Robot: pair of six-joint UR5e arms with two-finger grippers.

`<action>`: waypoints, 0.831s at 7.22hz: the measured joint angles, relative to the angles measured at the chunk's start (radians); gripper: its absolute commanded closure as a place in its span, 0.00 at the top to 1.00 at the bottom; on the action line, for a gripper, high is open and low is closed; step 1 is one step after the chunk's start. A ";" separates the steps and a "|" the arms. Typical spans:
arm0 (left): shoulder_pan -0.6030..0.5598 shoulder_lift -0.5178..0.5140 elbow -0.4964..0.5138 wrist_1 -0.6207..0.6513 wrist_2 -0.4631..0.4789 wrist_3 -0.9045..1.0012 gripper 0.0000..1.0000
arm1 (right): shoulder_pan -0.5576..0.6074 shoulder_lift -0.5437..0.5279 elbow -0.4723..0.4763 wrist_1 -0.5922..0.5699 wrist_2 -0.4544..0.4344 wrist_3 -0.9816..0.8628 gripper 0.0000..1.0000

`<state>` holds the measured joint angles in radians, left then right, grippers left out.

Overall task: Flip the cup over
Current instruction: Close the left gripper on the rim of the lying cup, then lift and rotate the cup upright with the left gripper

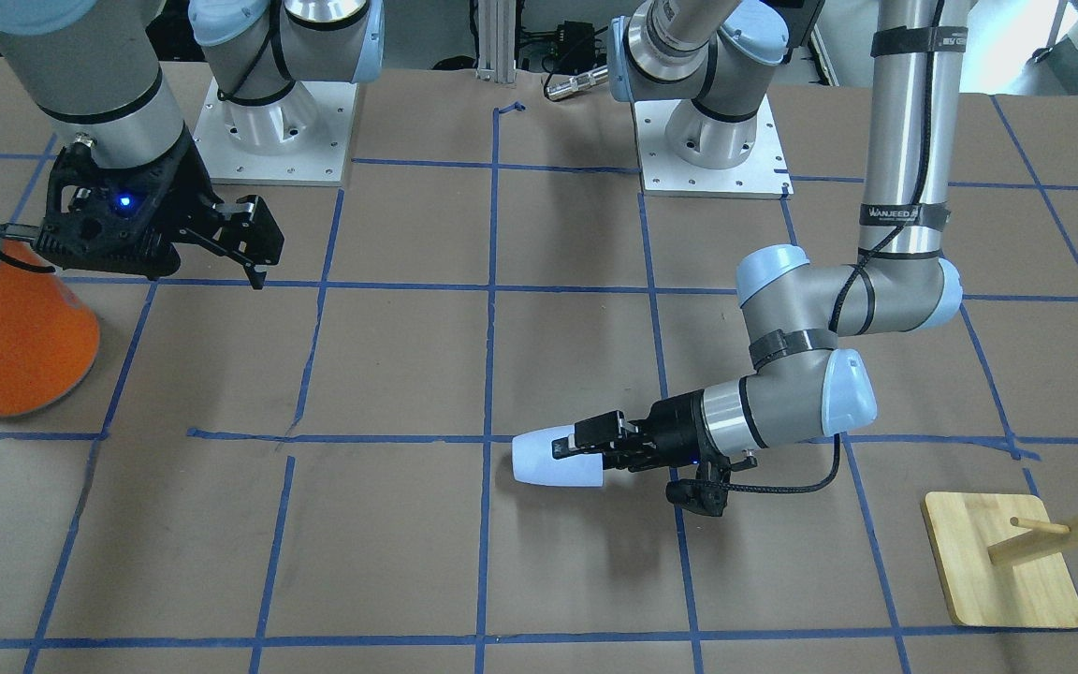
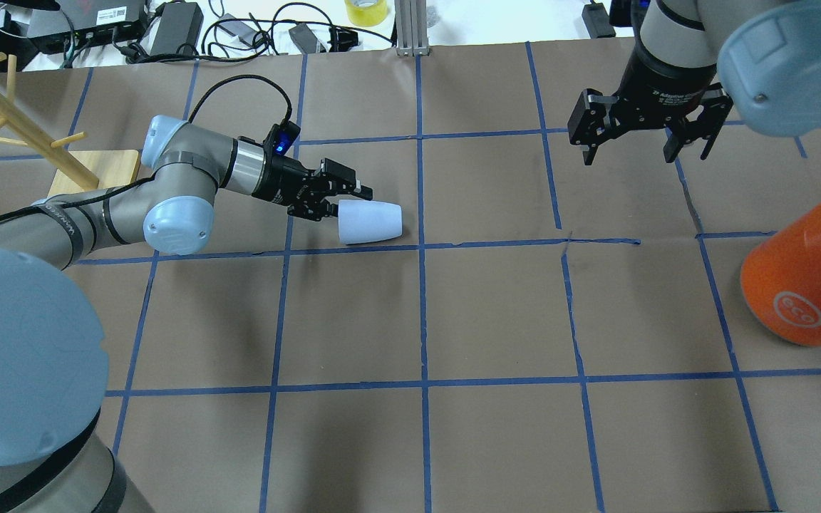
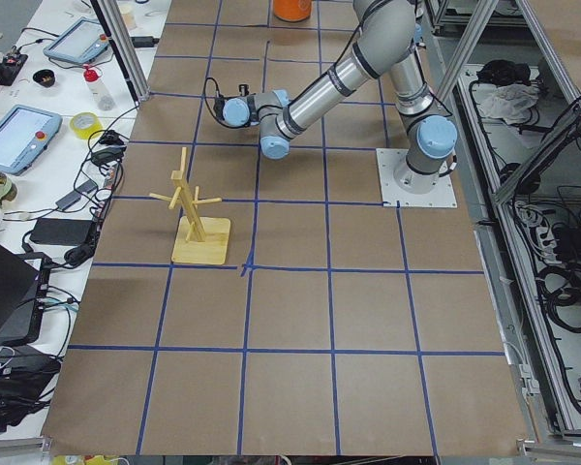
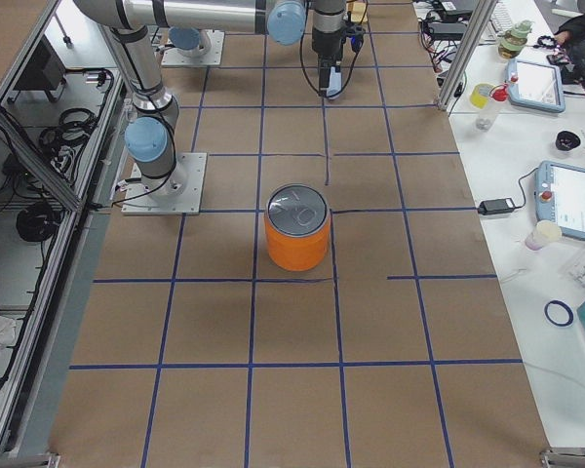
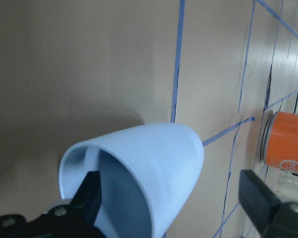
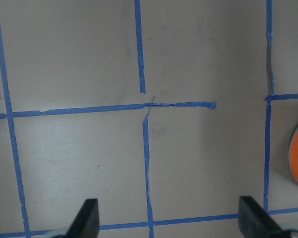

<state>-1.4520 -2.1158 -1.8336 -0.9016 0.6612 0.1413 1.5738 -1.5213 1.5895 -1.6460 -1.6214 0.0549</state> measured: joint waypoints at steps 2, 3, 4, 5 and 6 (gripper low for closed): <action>0.000 0.003 -0.008 0.008 -0.047 -0.004 0.00 | 0.000 0.001 0.003 0.000 0.000 0.001 1.00; 0.001 0.005 -0.012 0.010 -0.059 -0.005 0.00 | 0.000 0.002 0.003 0.000 0.000 0.001 1.00; 0.001 0.009 -0.013 0.010 -0.064 -0.006 0.00 | 0.000 0.003 0.002 -0.001 0.000 0.001 1.00; 0.001 0.021 -0.013 0.011 -0.067 -0.026 0.00 | 0.000 0.003 0.002 -0.001 -0.001 0.001 1.00; 0.001 0.042 -0.010 0.015 -0.066 -0.081 0.00 | 0.000 0.004 0.003 -0.001 -0.001 0.001 1.00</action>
<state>-1.4513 -2.0740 -1.8439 -0.8868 0.5948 0.0598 1.5739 -1.5175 1.5923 -1.6474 -1.6228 0.0561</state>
